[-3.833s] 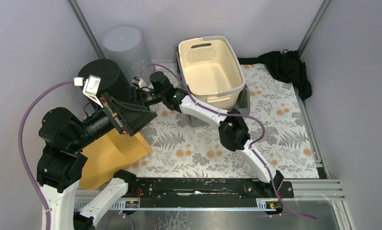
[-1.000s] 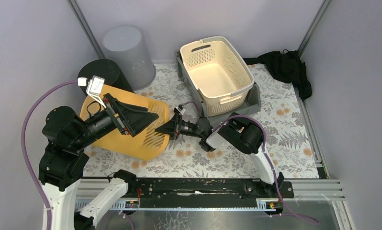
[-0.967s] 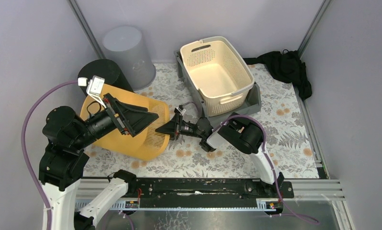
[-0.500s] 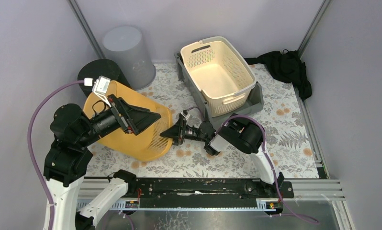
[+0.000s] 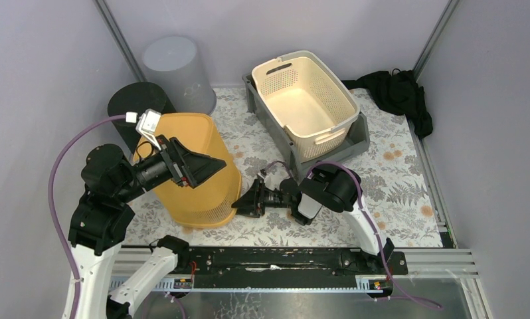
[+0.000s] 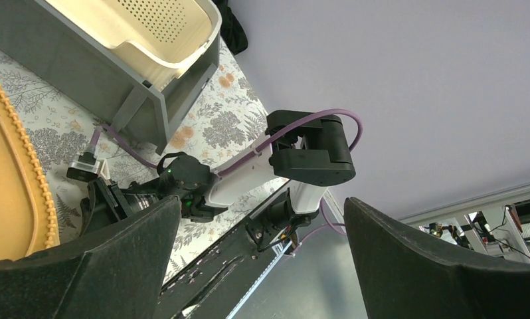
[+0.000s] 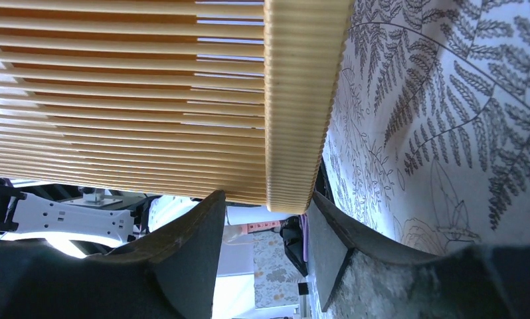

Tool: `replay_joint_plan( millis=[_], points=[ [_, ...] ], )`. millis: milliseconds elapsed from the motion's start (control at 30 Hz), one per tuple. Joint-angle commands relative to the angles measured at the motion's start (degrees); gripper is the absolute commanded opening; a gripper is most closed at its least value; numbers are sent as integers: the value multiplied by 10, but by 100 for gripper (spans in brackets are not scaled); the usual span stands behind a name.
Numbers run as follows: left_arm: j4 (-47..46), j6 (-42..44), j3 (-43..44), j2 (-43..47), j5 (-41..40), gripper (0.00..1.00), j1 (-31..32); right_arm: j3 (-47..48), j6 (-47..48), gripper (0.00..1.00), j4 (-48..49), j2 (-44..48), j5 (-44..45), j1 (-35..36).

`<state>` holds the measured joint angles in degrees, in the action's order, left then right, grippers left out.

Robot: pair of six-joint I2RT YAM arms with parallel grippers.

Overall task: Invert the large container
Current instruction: Turn the container upside down at the center of the board.

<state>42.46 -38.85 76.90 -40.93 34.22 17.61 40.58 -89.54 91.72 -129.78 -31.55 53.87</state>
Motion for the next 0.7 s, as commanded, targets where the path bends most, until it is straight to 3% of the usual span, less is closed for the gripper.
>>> replay_joint_plan(
  millis=[0,333,667],
  points=[
    [-34,5,-6,7,1,100,3,-1,5,56,59,4,15,-6],
    [-40,4,-27,11,0,100,2,-26,3,57,48,-2,32,-6],
    [-58,3,-89,20,-9,100,2,-37,36,57,-51,16,56,7]
  ],
)
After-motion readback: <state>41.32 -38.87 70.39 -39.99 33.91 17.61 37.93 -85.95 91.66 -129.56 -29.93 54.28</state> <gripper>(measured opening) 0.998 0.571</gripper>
